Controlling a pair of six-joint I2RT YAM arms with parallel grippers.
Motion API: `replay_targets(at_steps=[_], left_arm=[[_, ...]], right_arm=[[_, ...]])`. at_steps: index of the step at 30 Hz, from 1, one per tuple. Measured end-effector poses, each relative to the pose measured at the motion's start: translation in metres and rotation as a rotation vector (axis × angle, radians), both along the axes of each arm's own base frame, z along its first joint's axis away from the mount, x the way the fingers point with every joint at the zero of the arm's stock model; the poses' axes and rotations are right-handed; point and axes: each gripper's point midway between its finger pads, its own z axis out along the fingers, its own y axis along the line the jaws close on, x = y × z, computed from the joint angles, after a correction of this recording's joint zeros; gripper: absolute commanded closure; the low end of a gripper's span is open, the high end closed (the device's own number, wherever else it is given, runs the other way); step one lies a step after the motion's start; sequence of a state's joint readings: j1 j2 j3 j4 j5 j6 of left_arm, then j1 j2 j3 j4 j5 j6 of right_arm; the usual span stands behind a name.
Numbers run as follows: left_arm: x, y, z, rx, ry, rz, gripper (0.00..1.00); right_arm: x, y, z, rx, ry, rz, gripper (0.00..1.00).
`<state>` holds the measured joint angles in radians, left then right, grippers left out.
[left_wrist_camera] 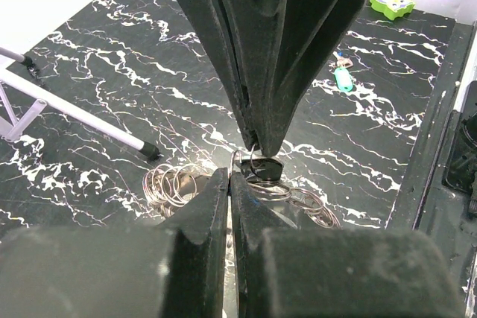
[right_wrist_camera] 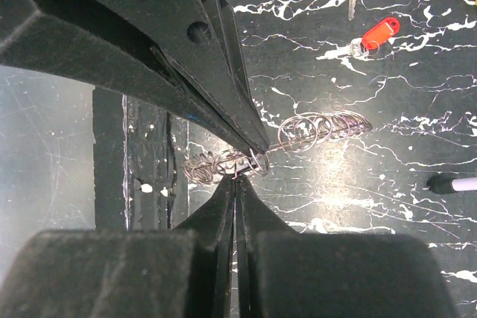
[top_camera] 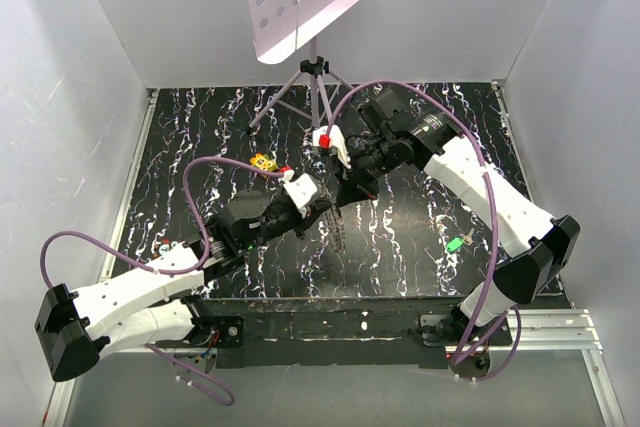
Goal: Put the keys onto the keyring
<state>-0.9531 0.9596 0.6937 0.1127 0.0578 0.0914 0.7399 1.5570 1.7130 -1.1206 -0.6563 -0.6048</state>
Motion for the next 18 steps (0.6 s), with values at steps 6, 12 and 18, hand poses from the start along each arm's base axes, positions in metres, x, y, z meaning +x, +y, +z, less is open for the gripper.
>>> replay_targets(at_steps=[6,12,18], left_arm=[[0.001,0.001,0.000,-0.001,0.002,0.008,1.00],[0.002,0.001,0.000,-0.001,0.002,0.015,1.00],[0.003,0.002,0.000,-0.001,0.002,0.020,1.00]], right_arm=[[0.001,0.004,0.000,-0.001,0.003,-0.015,0.99],[0.004,0.006,0.000,-0.004,-0.002,-0.038,0.99],[0.010,0.006,-0.003,-0.017,-0.011,-0.073,0.99]])
